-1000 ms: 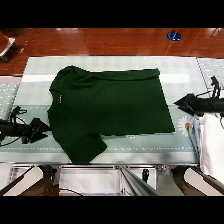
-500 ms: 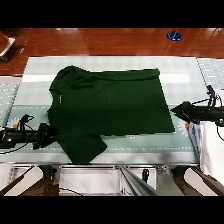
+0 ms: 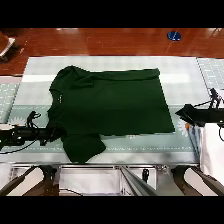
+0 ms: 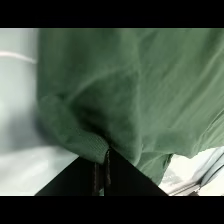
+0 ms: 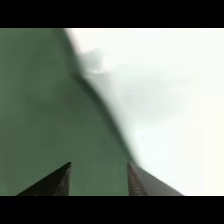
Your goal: Fold the shirts.
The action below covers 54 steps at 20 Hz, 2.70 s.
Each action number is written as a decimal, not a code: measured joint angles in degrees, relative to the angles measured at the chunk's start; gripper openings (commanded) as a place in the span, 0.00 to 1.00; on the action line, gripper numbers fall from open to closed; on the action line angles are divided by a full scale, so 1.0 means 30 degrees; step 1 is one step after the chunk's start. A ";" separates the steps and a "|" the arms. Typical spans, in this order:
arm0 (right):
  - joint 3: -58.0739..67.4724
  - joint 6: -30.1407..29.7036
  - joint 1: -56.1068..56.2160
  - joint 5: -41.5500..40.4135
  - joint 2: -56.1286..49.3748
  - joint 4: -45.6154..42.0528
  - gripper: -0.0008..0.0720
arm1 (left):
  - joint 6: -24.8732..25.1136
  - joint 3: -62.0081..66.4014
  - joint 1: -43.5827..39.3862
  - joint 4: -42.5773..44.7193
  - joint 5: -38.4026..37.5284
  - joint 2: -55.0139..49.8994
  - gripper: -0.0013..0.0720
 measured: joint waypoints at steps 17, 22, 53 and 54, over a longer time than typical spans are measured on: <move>0.0029 -0.1814 0.0007 0.2375 -0.4983 0.1792 0.04 | 0.0270 -0.0015 -0.0335 -0.0153 0.0532 0.0015 0.04; 0.2324 -0.3366 0.1457 0.3395 -0.5151 0.3650 0.04 | 0.0787 0.1188 -0.0342 -0.0933 0.1268 0.0262 0.04; 2.0414 0.0299 0.1931 0.8160 0.7002 0.1632 0.04 | -0.4758 1.9751 -0.2470 0.7074 0.0554 1.4251 0.04; 1.9336 0.0255 0.1931 0.8058 0.6907 0.1902 0.04 | -0.4765 1.8644 -0.2528 0.6601 0.0852 1.3967 0.04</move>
